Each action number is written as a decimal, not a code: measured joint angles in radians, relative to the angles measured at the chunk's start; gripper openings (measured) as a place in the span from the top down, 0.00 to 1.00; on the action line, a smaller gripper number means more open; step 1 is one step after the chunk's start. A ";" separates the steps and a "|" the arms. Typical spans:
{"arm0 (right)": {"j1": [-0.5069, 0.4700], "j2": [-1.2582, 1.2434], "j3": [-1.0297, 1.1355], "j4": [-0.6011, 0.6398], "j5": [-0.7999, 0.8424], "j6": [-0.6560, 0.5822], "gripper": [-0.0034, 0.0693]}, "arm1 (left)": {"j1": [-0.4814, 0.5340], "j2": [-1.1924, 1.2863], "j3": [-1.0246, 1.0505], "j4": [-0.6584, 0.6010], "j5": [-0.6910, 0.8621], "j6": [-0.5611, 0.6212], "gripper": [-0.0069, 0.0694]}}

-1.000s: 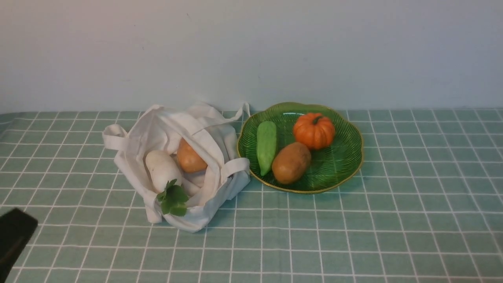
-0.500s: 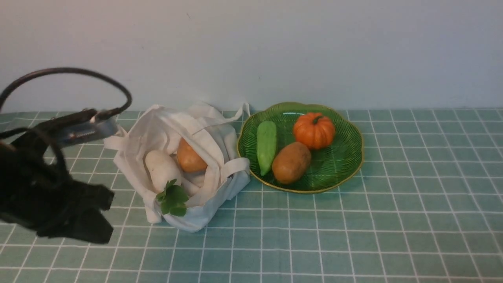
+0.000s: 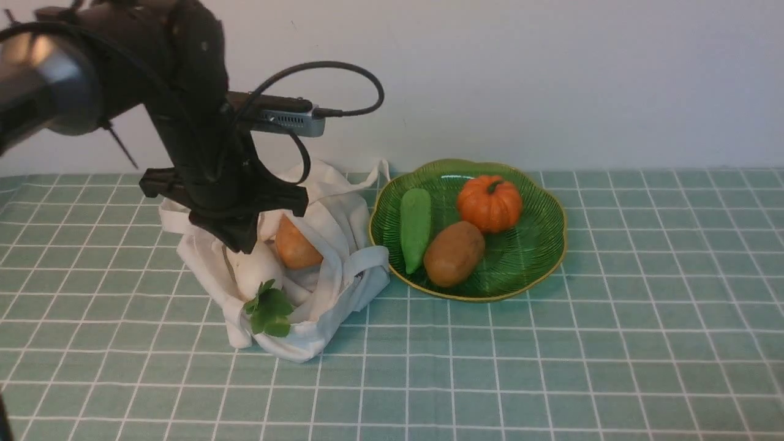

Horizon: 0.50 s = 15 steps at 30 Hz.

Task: Take vegetables from cloth bag on blue coffee tablecloth place on plate.
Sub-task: 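Reach the gripper into the cloth bag toward the vegetables inside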

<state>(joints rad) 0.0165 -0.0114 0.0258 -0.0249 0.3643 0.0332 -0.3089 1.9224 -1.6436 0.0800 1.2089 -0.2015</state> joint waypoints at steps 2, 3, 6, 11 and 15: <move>0.000 0.000 0.000 0.000 0.000 0.000 0.98 | -0.008 0.032 -0.023 0.034 0.000 -0.030 0.82; 0.000 0.000 0.000 0.000 0.000 0.000 0.98 | -0.012 0.054 -0.033 0.044 0.000 -0.049 0.80; 0.000 0.000 0.000 0.000 0.000 0.000 0.98 | -0.013 0.075 -0.035 0.051 0.001 -0.072 0.74; 0.000 0.000 0.000 0.000 0.000 0.000 0.98 | -0.013 0.087 -0.035 0.057 0.005 -0.135 0.57; 0.000 0.000 0.000 0.000 0.000 0.000 0.98 | -0.013 0.111 -0.037 0.058 0.004 -0.232 0.33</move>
<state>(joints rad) 0.0165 -0.0114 0.0258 -0.0249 0.3643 0.0332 -0.3218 2.0331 -1.6806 0.1384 1.2131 -0.4332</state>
